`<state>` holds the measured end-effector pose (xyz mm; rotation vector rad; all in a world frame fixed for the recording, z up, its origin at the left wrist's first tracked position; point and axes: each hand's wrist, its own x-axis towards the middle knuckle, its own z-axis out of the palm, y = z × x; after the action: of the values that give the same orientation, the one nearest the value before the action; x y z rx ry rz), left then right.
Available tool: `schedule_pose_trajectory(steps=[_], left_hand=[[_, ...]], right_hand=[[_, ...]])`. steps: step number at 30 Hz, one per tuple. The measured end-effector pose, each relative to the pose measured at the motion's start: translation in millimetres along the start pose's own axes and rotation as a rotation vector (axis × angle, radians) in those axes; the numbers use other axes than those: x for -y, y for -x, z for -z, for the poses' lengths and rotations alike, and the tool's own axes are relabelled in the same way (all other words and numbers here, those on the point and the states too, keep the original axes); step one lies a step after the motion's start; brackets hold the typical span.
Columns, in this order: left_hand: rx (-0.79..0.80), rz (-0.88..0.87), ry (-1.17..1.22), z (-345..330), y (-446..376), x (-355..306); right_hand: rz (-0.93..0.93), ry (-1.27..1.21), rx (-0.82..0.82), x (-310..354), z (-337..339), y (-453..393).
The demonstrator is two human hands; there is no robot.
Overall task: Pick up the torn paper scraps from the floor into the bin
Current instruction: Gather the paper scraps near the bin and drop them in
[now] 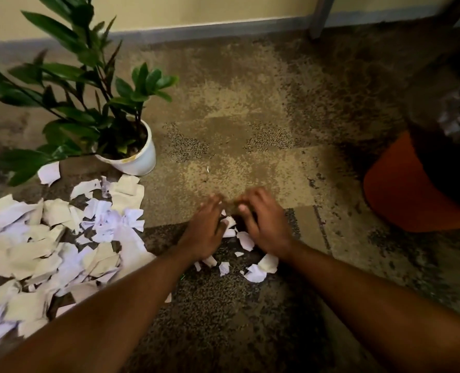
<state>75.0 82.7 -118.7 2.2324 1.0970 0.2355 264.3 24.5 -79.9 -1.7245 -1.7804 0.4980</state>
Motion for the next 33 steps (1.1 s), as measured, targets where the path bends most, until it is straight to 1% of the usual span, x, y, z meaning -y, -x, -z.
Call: schedule_pose_trajectory(steps=[1,2,5,7,9,11,14,16,18,20,21,22,24,25,26,27,30,32,33], left_hand=[[0.012,-0.025,0.036,0.3,9.2,-2.9],[0.02,-0.042,0.08,2.3,18.7,-5.7],[0.054,-0.067,0.206,15.9,41.8,-11.8],[0.031,-0.096,0.18,26.1,49.6,-8.9],[-0.049,-0.104,0.077,36.5,51.5,1.6],[-0.134,-0.051,-0.029,44.1,50.9,19.7],[-0.175,0.043,-0.148,45.8,52.2,42.0],[-0.192,0.055,-0.17,43.2,50.2,49.2],[-0.199,0.091,-0.136,40.9,43.7,50.9],[-0.177,0.125,-0.091,37.9,35.9,49.3],[-0.147,0.12,-0.081,34.9,33.4,47.6],[-0.11,0.1,-0.08,30.9,32.5,45.3],[-0.053,0.057,-0.085,22.7,33.0,39.9],[-0.036,0.043,-0.083,19.5,34.1,36.4],[-0.022,0.032,-0.075,17.0,35.3,33.2],[-0.01,0.015,-0.063,14.6,36.4,30.1],[0.065,-0.073,0.019,9.4,41.6,21.0],[0.122,-0.118,0.085,6.0,48.4,17.2],[0.145,-0.144,0.106,4.3,52.1,16.1]], right_hand=[[-0.026,0.035,-0.011,0.1,-0.9,-18.4],[-0.045,0.073,0.013,-1.3,-4.1,-37.6],[-0.041,0.171,0.143,-1.0,-18.3,-93.3],[-0.026,0.195,0.216,3.0,-31.8,-119.9],[0.01,0.23,0.316,3.3,-44.7,-128.7],[0.07,0.265,0.398,-1.3,-54.4,-119.3],[0.105,0.217,0.397,-4.0,-51.6,-81.0],[0.139,0.191,0.413,-1.8,-44.4,-50.9],[0.229,0.179,0.452,1.4,-31.9,-22.8],[0.318,0.152,0.494,2.8,-18.6,-3.8],[0.325,0.135,0.485,3.0,-12.1,-0.3],[0.293,0.118,0.442,1.8,-7.6,0.0],[0.157,0.126,0.323,-6.6,-5.0,-2.2],[0.086,0.16,0.308,-9.9,-5.8,-1.2],[0.042,0.198,0.336,-11.8,-8.9,2.7],[0.036,0.217,0.385,-12.5,-13.6,9.6],[0.094,0.148,0.491,-1.7,-24.1,36.7],[0.105,0.049,0.488,6.9,-20.4,50.9],[0.105,0.002,0.446,9.6,-15.4,55.3]])
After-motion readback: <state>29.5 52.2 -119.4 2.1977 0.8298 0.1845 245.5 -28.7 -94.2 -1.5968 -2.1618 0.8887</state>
